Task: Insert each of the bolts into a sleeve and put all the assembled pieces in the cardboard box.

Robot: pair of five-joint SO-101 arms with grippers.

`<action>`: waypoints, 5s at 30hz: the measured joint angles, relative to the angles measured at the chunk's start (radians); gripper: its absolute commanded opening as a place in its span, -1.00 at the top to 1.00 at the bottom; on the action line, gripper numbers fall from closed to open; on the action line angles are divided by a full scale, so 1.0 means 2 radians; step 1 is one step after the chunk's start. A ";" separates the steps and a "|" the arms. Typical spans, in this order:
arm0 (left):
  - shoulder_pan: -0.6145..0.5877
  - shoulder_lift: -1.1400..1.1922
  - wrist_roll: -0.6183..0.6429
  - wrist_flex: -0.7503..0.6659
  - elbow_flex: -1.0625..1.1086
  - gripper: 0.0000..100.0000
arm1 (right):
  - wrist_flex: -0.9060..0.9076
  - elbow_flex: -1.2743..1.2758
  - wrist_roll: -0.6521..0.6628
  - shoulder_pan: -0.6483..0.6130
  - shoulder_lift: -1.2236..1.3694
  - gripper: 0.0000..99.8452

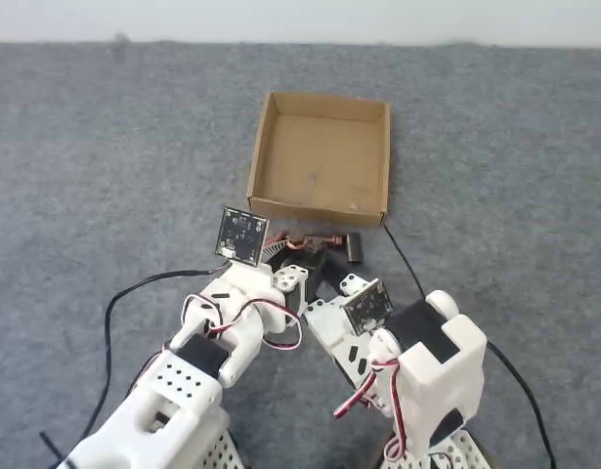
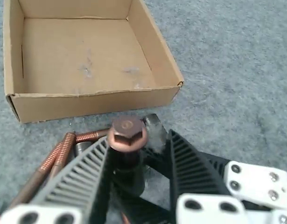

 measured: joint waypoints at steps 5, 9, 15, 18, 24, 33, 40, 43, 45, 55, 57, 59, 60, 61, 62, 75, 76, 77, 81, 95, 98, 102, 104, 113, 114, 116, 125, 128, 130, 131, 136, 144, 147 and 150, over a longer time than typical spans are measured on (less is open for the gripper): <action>-0.027 0.000 -0.002 0.000 0.000 0.69 | 0.000 0.000 0.000 -0.002 0.000 0.99; -0.035 0.000 -0.002 0.000 0.000 0.69 | 0.000 0.000 0.000 -0.002 0.000 0.99; -0.011 0.000 -0.003 0.018 0.000 0.69 | -0.002 0.000 0.000 -0.002 0.000 0.99; -0.004 0.000 -0.003 0.018 0.000 0.69 | -0.002 0.000 0.000 0.000 0.000 0.99; -0.004 -0.026 0.011 0.021 0.001 0.69 | -0.002 0.000 0.000 0.003 0.000 0.99; -0.019 -0.269 0.037 0.189 0.000 0.69 | 0.018 -0.010 0.001 0.015 0.000 0.99; -0.092 -0.398 0.037 0.253 0.025 0.70 | 0.018 -0.010 0.001 0.015 0.000 0.99; -0.147 -0.398 0.037 0.262 0.026 0.70 | 0.005 -0.010 0.001 0.020 0.000 0.99; -0.185 -0.398 0.037 0.272 0.026 0.70 | -0.007 -0.009 0.001 0.028 0.000 0.99; -0.276 -0.399 -0.015 0.320 0.069 0.98 | -0.012 0.021 0.001 0.046 -0.052 0.99; -0.291 -0.399 -0.042 0.333 0.070 0.98 | 0.015 0.029 0.001 0.064 -0.087 0.99; -0.303 -0.399 -0.060 0.350 0.071 0.98 | 0.048 0.035 0.001 0.081 -0.120 0.99; -0.303 -0.399 -0.068 0.357 0.071 0.98 | 0.066 0.038 0.001 0.087 -0.138 0.99; -0.303 -0.399 -0.078 0.361 0.071 0.98 | 0.090 0.040 0.001 0.091 -0.155 0.99; -0.304 -0.399 -0.091 0.362 0.071 0.98 | 0.117 0.039 0.001 0.094 -0.172 0.99; -0.294 -0.399 -0.135 0.363 0.071 0.98 | 0.559 0.037 0.001 0.101 -0.499 0.99; -0.296 -0.399 -0.137 0.363 0.071 0.98 | 0.600 0.037 0.001 0.101 -0.537 0.99; -0.297 -0.399 -0.135 0.363 0.071 0.98 | 0.642 0.037 0.001 0.101 -0.575 0.99; -0.292 -0.399 -0.136 0.363 0.071 0.98 | 0.827 0.025 0.001 0.101 -0.723 0.99; -0.292 -0.399 -0.137 0.363 0.071 0.98 | 1.232 -0.228 0.002 0.101 -0.821 0.99; -0.292 -0.399 -0.140 0.363 0.071 0.98 | 1.250 -0.285 0.002 0.102 -0.744 0.99; -0.292 -0.399 -0.140 0.363 0.071 0.98 | 1.274 -0.375 0.002 0.101 -0.620 0.99; -0.292 -0.399 -0.140 0.363 0.071 0.98 | 1.293 -0.429 0.002 0.101 -0.554 0.99; -0.292 -0.399 -0.151 0.363 0.071 0.98 | 1.359 -0.655 0.058 0.112 -0.312 0.99; -0.292 -0.399 -0.159 0.363 0.071 0.98 | 1.359 -0.676 0.069 0.117 -0.290 0.99; -0.292 -0.399 -0.173 0.363 0.071 0.98 | 1.359 -0.719 0.079 0.132 -0.245 0.99; -0.292 -0.399 -0.186 0.363 0.071 0.98 | 1.359 -0.868 0.080 0.189 -0.044 0.79; -0.292 -0.399 -0.186 0.363 0.071 0.98 | 1.359 -0.908 0.056 0.188 0.001 0.76; -0.292 -0.399 -0.186 0.363 0.071 0.98 | 1.359 -0.937 0.045 0.188 0.025 0.78; -0.292 -0.399 -0.186 0.363 0.071 0.98 | 1.359 -0.950 0.042 0.189 0.037 0.79; -0.292 -0.399 -0.186 0.363 0.071 0.98 | 1.359 -0.993 0.039 0.190 0.071 0.87; -0.292 -0.399 -0.188 0.363 0.071 0.98 | 1.387 -1.002 0.039 0.190 0.072 0.99; -0.292 -0.399 -0.188 0.363 0.071 0.98 | 1.425 -1.002 0.039 0.190 0.064 0.99; -0.292 -0.399 -0.188 0.363 0.071 0.98 | 1.472 -1.002 0.039 0.190 0.035 0.99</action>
